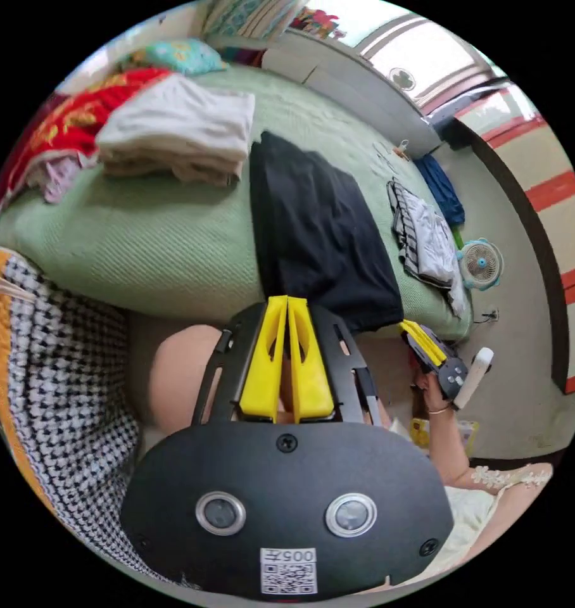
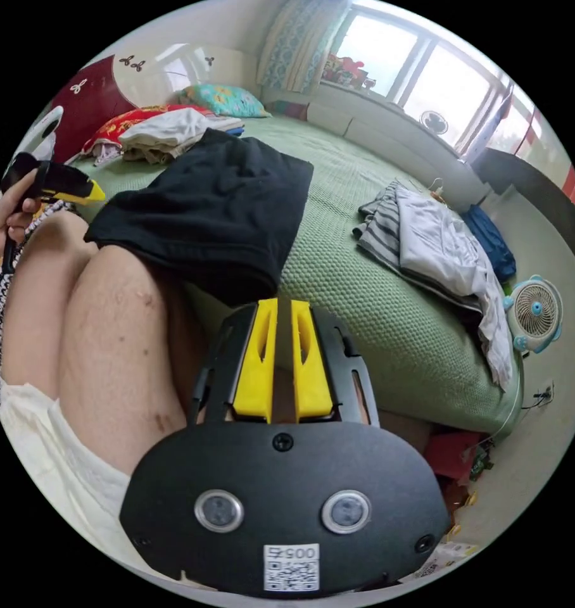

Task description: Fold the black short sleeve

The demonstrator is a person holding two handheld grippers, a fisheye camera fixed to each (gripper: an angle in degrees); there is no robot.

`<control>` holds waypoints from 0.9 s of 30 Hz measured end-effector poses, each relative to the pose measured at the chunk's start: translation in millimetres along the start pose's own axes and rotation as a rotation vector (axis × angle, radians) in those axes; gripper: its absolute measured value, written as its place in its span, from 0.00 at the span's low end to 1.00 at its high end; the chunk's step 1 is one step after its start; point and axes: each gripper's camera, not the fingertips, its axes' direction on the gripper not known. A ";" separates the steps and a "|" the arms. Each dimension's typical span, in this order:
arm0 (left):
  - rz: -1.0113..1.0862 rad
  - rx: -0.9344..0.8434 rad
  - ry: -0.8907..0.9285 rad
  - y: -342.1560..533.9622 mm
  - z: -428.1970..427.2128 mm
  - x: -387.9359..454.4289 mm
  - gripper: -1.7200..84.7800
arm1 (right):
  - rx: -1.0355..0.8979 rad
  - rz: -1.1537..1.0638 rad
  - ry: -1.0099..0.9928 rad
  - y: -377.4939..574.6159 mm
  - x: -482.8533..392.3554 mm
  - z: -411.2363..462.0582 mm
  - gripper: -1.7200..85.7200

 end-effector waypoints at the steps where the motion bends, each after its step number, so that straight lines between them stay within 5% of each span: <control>1: 0.022 0.019 -0.017 -5.7 -3.6 7.0 0.02 | 0.030 0.018 -0.004 -8.3 10.9 -8.6 0.02; 13: 0.121 0.261 -0.226 -168.1 63.7 102.2 0.06 | 0.369 0.185 -0.083 -233.8 85.5 -47.3 0.16; 27: 0.080 0.035 -0.196 -213.5 187.9 98.5 0.02 | -0.047 0.067 -0.241 -351.5 152.2 115.2 0.15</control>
